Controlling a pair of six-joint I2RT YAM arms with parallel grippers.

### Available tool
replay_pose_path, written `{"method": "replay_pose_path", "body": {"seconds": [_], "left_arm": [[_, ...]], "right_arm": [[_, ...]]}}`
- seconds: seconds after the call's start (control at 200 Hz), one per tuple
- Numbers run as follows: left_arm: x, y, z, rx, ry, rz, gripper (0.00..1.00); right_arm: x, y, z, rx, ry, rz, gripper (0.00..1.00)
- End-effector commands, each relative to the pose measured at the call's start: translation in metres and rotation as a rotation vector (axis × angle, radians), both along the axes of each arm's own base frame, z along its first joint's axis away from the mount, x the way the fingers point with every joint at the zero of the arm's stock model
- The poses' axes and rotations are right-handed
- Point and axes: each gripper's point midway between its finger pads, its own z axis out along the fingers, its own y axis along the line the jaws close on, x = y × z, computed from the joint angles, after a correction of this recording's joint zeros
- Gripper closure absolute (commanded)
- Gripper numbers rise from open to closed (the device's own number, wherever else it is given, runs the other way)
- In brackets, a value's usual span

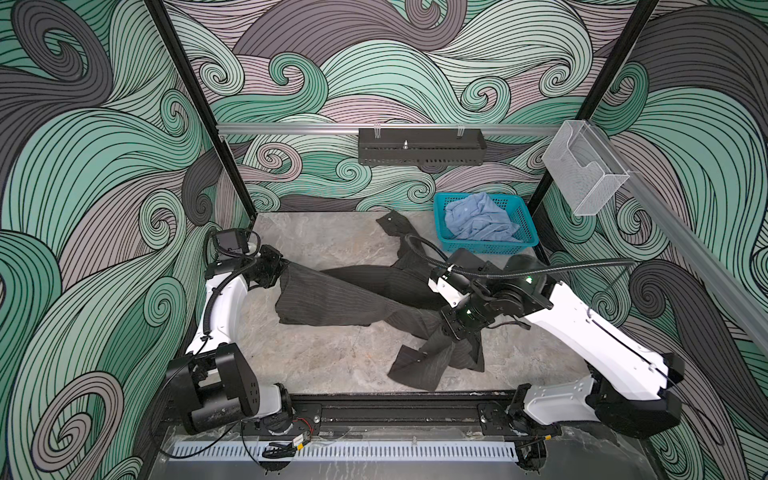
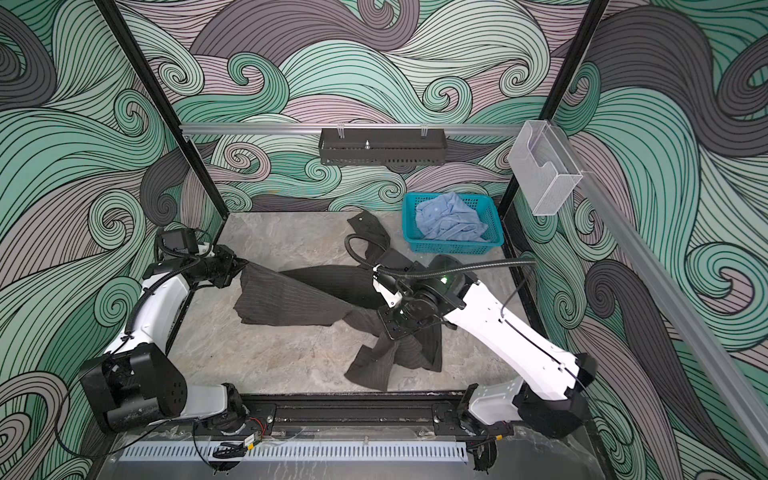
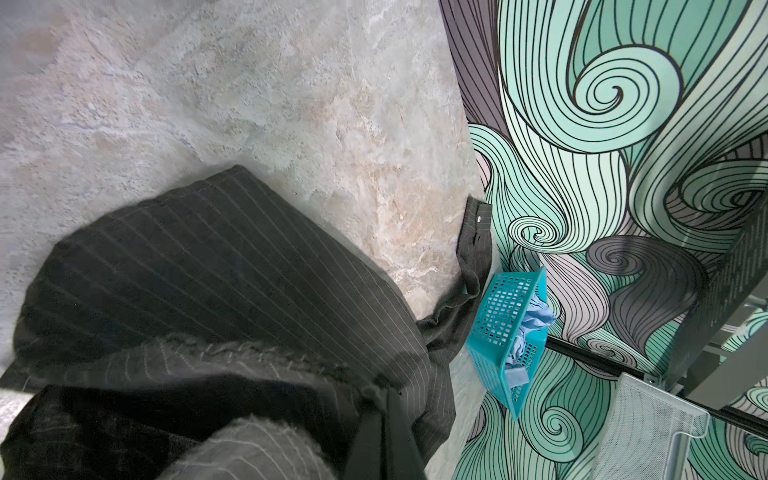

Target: Fold and stack the long sleeve shirts

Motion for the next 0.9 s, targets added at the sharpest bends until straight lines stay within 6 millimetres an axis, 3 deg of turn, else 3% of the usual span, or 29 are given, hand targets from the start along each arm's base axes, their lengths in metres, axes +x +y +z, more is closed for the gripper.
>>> {"method": "replay_pose_path", "body": {"seconds": [0.0,0.075,0.175,0.296,0.401,0.521,0.646,0.751,0.892], "left_arm": [[0.000,0.007,0.012,0.039,-0.038,0.023,1.00],[-0.002,0.007,0.014,0.045,-0.040,0.019,1.00],[-0.005,0.006,0.016,0.053,-0.043,0.012,1.00],[-0.011,0.005,0.019,0.064,-0.045,0.008,1.00],[-0.014,0.004,0.021,0.063,-0.050,0.011,1.00],[-0.017,0.003,0.020,0.060,-0.051,0.015,1.00],[-0.020,0.002,0.020,0.063,-0.052,0.012,1.00],[-0.023,0.002,0.020,0.070,-0.046,0.011,1.00],[-0.027,0.001,0.020,0.077,-0.042,0.006,1.00]], "right_arm": [[0.029,-0.012,-0.035,-0.139,-0.035,-0.065,0.86],[0.046,-0.014,-0.058,-0.184,-0.049,-0.107,0.78],[0.053,-0.015,-0.073,-0.220,-0.037,-0.129,0.55],[0.037,-0.016,-0.069,-0.187,-0.033,-0.137,0.27],[0.007,-0.025,-0.075,-0.179,0.007,-0.150,0.14],[-0.035,-0.027,-0.108,-0.186,0.119,-0.175,0.11],[-0.065,-0.011,-0.153,-0.149,0.210,-0.199,0.11],[-0.068,0.000,-0.177,-0.153,0.216,-0.207,0.10],[-0.058,0.011,-0.193,-0.133,0.187,-0.207,0.10]]}}
